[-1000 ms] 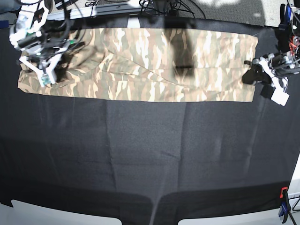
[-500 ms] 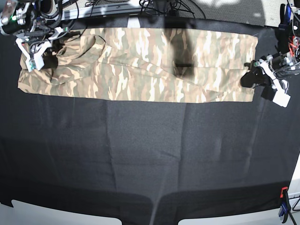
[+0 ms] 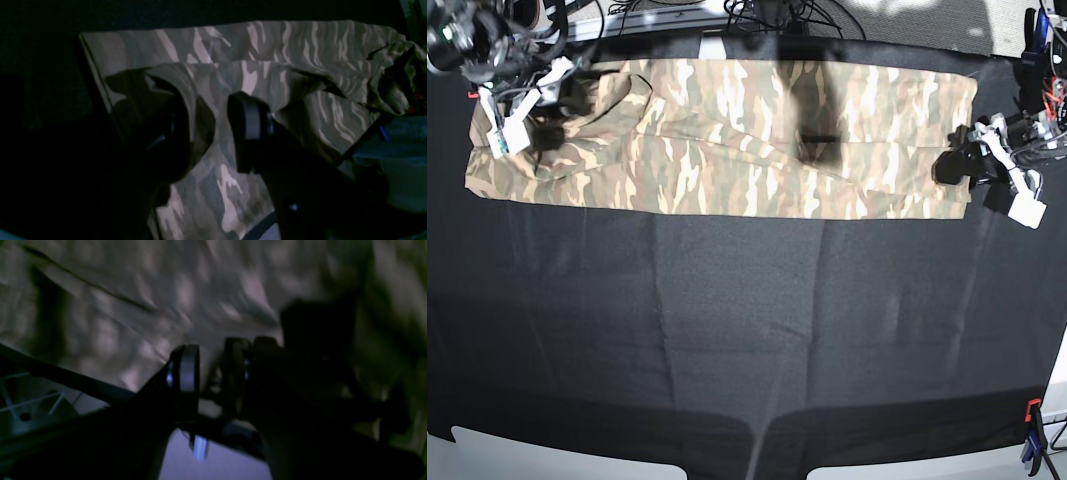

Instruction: Layout the t-shirt on the table in an organized manner, then fold the t-shirt properly

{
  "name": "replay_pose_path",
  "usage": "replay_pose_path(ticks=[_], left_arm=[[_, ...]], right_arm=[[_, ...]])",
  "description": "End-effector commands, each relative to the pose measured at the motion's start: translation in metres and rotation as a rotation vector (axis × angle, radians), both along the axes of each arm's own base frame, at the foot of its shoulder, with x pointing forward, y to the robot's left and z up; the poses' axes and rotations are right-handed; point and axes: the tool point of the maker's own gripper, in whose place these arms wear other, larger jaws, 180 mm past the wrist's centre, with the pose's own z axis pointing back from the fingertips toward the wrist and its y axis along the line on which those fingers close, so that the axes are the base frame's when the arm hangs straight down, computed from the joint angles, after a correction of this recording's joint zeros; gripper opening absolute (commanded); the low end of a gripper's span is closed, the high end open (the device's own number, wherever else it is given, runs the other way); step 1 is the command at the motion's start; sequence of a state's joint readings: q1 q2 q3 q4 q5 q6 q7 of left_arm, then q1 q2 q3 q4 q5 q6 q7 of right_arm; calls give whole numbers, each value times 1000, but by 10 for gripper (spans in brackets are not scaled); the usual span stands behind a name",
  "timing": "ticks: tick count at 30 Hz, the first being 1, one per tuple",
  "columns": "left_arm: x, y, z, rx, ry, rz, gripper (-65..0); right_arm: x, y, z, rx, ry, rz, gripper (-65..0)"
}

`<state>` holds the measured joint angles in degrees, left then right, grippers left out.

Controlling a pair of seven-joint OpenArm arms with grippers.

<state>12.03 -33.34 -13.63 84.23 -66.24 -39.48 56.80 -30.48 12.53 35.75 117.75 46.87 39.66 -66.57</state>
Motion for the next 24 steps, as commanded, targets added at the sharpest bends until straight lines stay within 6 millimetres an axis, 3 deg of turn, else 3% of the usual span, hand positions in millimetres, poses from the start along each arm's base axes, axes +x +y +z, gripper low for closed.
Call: replay_pose_path(ticks=[1,4,8,11,21,24], left_arm=[[9,4,15,-7,-55,4,-443],[9,4,15,-7,-55,4,-443],[10,4,16,-8,-55,4,-443],[11,3,17,-18,-65,12,-443],[16,-12,18,-84,-95,46,-443],[15,-12,18,-83,-92,44,-443]], right_arm=[[11,6,19,16,-83,22,-486],[30,3,37,-5,-201,3,-486],[45,-30,29,-191,-220,-51,-488],[59,-45,23,-209,-241,-90,-488],[96,-100,-37,-167,-118,-236,-488],[96,-109,-57,-133,-50,-266,-488]])
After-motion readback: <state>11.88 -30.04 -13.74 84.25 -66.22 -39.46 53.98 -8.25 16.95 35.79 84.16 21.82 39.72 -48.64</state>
